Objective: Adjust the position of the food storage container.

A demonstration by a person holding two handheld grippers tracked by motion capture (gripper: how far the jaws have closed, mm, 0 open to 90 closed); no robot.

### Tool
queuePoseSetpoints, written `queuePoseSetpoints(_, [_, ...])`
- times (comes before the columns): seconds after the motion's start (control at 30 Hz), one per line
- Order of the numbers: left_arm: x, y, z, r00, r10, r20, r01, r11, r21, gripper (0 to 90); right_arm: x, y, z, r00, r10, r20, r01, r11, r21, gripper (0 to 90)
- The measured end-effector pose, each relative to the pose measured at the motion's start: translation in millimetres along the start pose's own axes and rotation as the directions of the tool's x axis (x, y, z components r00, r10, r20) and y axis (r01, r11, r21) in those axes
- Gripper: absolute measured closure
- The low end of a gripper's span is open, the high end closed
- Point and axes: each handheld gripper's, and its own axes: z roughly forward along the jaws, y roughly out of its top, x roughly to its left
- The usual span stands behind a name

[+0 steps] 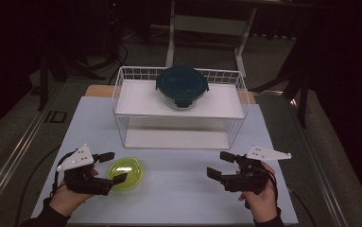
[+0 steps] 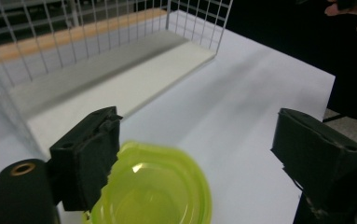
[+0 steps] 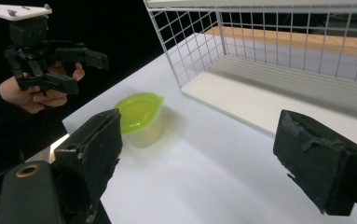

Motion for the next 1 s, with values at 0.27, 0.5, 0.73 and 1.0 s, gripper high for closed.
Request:
queuePoseSetpoints(0.27, [15.1, -20.5, -10.0, 0.9992, -0.016, -0.038, 0.018, 0.9992, 0.036, 47.3, -2.9, -15.6, -8.0, 0.9995, 0.03, 0.006, -0.03, 0.999, -0.01, 15.1])
queuePoseSetpoints(0.5, [37.4, -43.9, -18.1, 0.9926, -0.05, -0.11, 0.06, 0.9948, 0.083, 70.4, -6.2, -24.7, -13.2, 0.9988, 0.047, 0.013, -0.047, 0.999, -0.014, 15.2])
queuePoseSetpoints(0.73, [47.9, -69.0, -10.5, 0.9853, -0.078, -0.152, 0.107, 0.9742, 0.198, 88.3, -7.2, -27.6, -13.5, 0.9985, 0.054, 0.012, -0.054, 0.999, -0.006, 15.3])
queuePoseSetpoints(1.0, [43.4, -87.5, 8.7, 0.9907, -0.08, -0.11, 0.111, 0.9454, 0.307, 88.6, -8.0, -27.4, -13.1, 0.9983, 0.057, 0.01, -0.057, 0.998, -0.01, 15.4])
